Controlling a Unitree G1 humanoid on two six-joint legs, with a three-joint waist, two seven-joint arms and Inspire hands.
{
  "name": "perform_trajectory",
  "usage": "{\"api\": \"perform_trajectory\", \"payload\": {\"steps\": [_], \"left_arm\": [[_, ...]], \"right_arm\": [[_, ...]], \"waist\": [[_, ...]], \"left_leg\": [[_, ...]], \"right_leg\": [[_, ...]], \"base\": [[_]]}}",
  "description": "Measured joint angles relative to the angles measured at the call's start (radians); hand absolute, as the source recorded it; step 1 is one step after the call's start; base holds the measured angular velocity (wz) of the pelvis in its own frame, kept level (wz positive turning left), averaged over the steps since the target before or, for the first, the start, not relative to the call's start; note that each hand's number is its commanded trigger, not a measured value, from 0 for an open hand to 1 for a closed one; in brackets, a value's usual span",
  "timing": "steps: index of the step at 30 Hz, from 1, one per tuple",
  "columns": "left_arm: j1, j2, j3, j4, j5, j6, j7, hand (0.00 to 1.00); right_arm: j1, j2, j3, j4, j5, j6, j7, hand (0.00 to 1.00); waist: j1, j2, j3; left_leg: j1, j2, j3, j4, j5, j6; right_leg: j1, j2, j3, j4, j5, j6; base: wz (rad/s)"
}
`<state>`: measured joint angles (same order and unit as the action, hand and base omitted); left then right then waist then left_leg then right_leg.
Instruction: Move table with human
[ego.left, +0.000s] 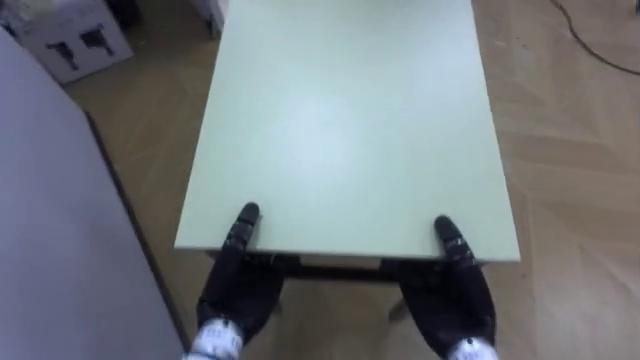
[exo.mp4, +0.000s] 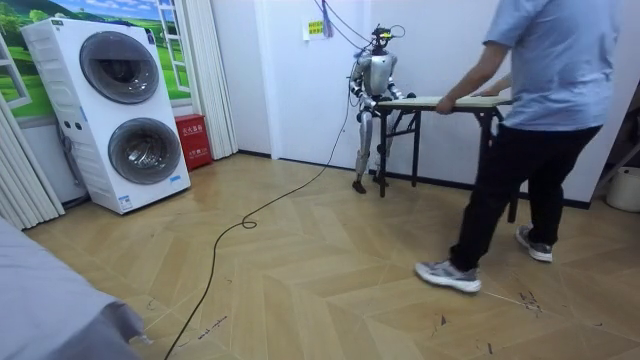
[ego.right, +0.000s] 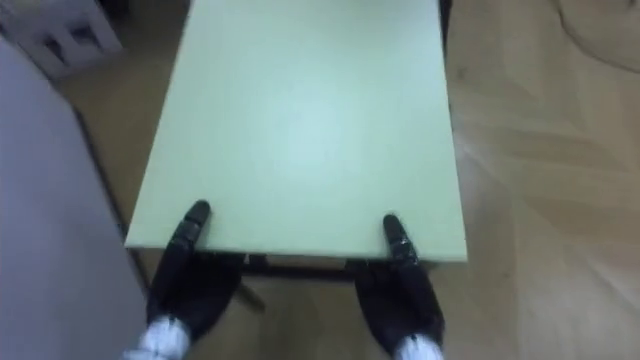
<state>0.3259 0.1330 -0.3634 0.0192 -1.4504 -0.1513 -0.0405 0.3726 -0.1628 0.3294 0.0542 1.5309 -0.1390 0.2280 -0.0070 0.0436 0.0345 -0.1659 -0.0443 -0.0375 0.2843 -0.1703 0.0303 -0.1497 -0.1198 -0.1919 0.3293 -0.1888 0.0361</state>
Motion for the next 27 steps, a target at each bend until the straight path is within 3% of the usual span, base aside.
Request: {"api": "perform_trajectory", "payload": {"steps": [4, 9, 11, 12, 14, 17, 21, 23, 24, 25, 26, 27], "left_arm": [[0.006, 0.001, 0.001, -0.002, -0.002, -0.003, 0.003, 1.00], [0.006, 0.001, 0.004, -0.004, -0.003, -0.003, 0.003, 1.00], [0.007, 0.002, 0.005, -0.004, -0.003, -0.003, 0.009, 1.00], [0.006, 0.002, 0.005, -0.004, -0.002, -0.002, 0.010, 1.00], [0.006, 0.004, 0.003, -0.005, -0.002, -0.003, 0.011, 1.00], [0.009, -0.002, 0.004, -0.005, -0.001, -0.002, 0.015, 1.00], [0.010, -0.003, 0.007, -0.005, 0.001, -0.001, 0.024, 1.00], [0.010, -0.007, 0.005, -0.005, -0.001, -0.001, 0.033, 1.00], [0.008, -0.007, 0.001, -0.005, -0.001, -0.002, 0.034, 1.00], [0.004, -0.008, 0.004, -0.004, -0.007, -0.003, 0.034, 1.00], [0.000, -0.014, 0.004, 0.002, -0.009, -0.003, 0.038, 1.00], [0.001, -0.027, -0.002, 0.002, -0.007, -0.002, 0.039, 1.00]], "right_arm": [[-0.006, -0.005, 0.004, 0.000, 0.004, 0.006, -0.007, 1.00], [-0.009, -0.006, 0.007, 0.001, 0.004, 0.006, -0.009, 1.00], [-0.007, -0.006, 0.011, 0.006, 0.005, 0.006, -0.010, 1.00], [-0.006, -0.004, 0.011, 0.006, 0.006, 0.006, -0.010, 1.00], [-0.005, -0.003, 0.011, 0.006, 0.006, 0.005, -0.010, 1.00], [-0.006, -0.003, 0.010, 0.007, 0.005, 0.005, -0.012, 1.00], [-0.006, 0.000, 0.009, 0.008, 0.005, 0.009, -0.022, 1.00], [-0.005, 0.001, 0.008, 0.009, 0.005, 0.010, -0.032, 1.00], [-0.012, 0.005, 0.008, 0.006, 0.001, 0.012, -0.038, 1.00], [-0.028, 0.003, 0.005, 0.005, -0.009, 0.013, -0.044, 1.00], [-0.030, -0.002, 0.000, 0.007, -0.009, 0.011, -0.045, 1.00], [-0.033, -0.006, -0.003, 0.007, -0.007, 0.007, -0.045, 1.00]], "waist": [[0.051, -0.007, -0.0017], [0.065, -0.012, -0.0007], [0.049, -0.012, -0.0006], [0.026, -0.012, -0.0006], [0.005, -0.015, -0.0003], [0.020, -0.025, 0.0002], [0.009, -0.025, 0.0002], [0.010, -0.021, 0.0011], [0.012, -0.023, 0.0003], [0.009, -0.027, -0.0002], [-0.003, -0.016, 0.0003], [-0.004, -0.006, -0.0014]], "left_leg": [[0.004, 0.006, 0.001, -0.001, 0.000, 0.000], [0.001, 0.009, 0.006, 0.005, 0.001, 0.001], [-0.008, 0.020, 0.051, 0.010, 0.004, 0.004], [-0.019, 0.035, 0.111, 0.015, 0.008, 0.010], [-0.032, 0.054, 0.193, 0.018, 0.013, 0.019], [-0.035, 0.050, 0.184, 0.019, 0.014, 0.020], [-0.036, 0.048, 0.189, 0.019, 0.016, 0.023], [-0.026, 0.060, 0.134, 0.020, 0.017, 0.025], [-0.035, 0.055, 0.091, 0.024, 0.017, 0.023], [-0.048, 0.039, 0.086, 0.032, 0.014, 0.018], [-0.053, 0.033, 0.083, 0.038, 0.013, 0.017], [-0.055, 0.032, 0.116, 0.033, 0.012, 0.016]], "right_leg": [[0.040, 0.007, -0.023, -0.044, 0.006, 0.006], [0.092, 0.013, -0.039, -0.085, 0.008, 0.006], [0.120, 0.013, -0.079, -0.094, 0.007, 0.007], [0.133, 0.013, -0.107, -0.094, 0.007, 0.007], [0.140, 0.015, -0.122, -0.091, 0.005, 0.010], [0.152, 0.014, -0.140, -0.089, -0.003, 0.017], [0.174, 0.014, -0.183, -0.068, -0.003, 0.017], [0.131, 0.010, -0.165, 0.020, -0.033, 0.019], [0.099, 0.019, -0.113, -0.034, -0.048, 0.010], [0.054, 0.016, -0.088, -0.091, -0.003, 0.001], [0.046, 0.010, -0.097, -0.065, -0.001, -0.010], [0.049, -0.002, -0.114, -0.049, -0.005, -0.009]], "base": [[0.24], [0.44], [0.91], [0.94], [0.95], [0.46], [0.56], [0.36], [0.24], [0.35], [0.39], [0.29]]}}
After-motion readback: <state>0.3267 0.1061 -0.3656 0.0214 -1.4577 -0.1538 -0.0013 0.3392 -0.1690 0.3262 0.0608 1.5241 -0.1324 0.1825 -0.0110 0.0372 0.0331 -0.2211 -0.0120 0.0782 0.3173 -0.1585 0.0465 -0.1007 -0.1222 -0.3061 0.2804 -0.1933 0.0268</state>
